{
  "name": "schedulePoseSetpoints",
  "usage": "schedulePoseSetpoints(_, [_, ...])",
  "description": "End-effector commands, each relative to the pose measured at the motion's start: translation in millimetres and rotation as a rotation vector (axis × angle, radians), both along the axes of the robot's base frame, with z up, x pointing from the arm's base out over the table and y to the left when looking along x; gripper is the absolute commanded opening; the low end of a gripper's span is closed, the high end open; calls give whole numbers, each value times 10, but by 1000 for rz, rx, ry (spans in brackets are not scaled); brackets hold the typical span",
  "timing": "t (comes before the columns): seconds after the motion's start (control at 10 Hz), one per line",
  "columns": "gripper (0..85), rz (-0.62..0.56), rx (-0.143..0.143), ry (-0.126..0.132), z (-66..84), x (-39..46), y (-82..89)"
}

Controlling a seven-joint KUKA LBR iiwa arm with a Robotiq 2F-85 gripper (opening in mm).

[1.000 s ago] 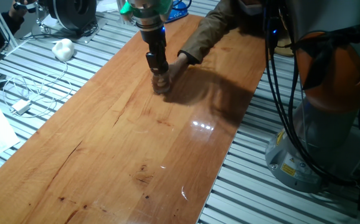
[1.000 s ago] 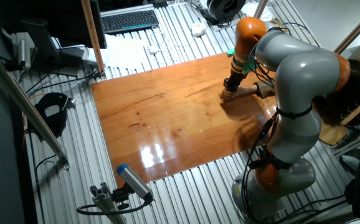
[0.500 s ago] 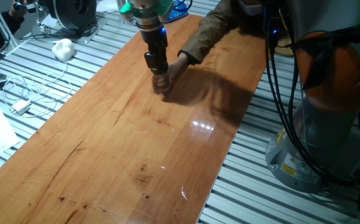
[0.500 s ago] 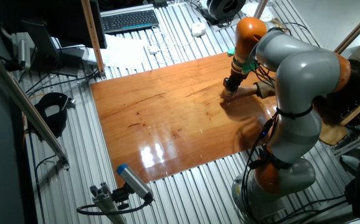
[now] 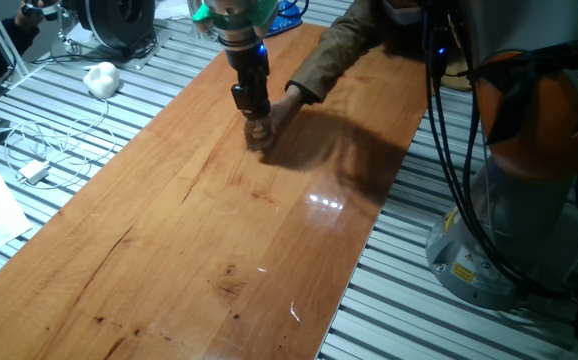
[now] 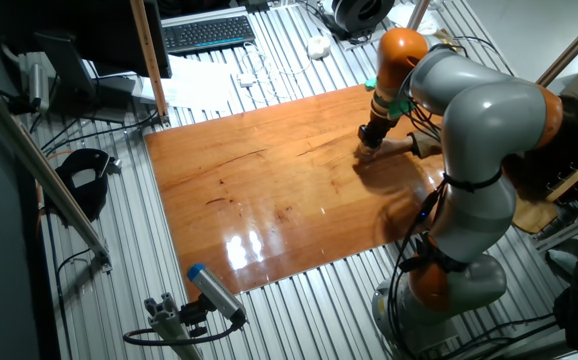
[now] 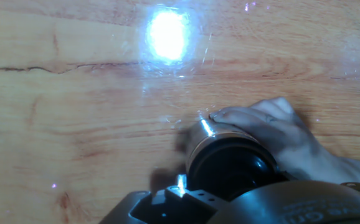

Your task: Screw the lid onto the jar

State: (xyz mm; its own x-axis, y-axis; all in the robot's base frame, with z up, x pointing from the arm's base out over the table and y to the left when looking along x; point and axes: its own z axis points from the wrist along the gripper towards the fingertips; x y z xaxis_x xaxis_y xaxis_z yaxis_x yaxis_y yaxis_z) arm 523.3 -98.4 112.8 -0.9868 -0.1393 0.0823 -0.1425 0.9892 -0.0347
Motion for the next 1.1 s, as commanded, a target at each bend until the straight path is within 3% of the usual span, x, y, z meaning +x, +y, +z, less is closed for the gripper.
schedulePoseSetpoints(0.0, [510, -11, -3, 2, 1, 0, -2])
schedulePoseSetpoints(0.2, [510, -127, -4, 0, -1, -7, -5])
schedulePoseSetpoints(0.4, [510, -260, 14, 1, -5, -21, -21])
schedulePoseSetpoints(0.6, [510, -384, 12, -12, -14, -26, -17])
schedulePoseSetpoints(0.8, [510, -476, -9, -19, -19, -27, -4])
schedulePoseSetpoints(0.9, [510, -551, -1, -17, -22, -31, -7])
schedulePoseSetpoints(1.0, [510, -578, -17, -21, -23, -34, -7])
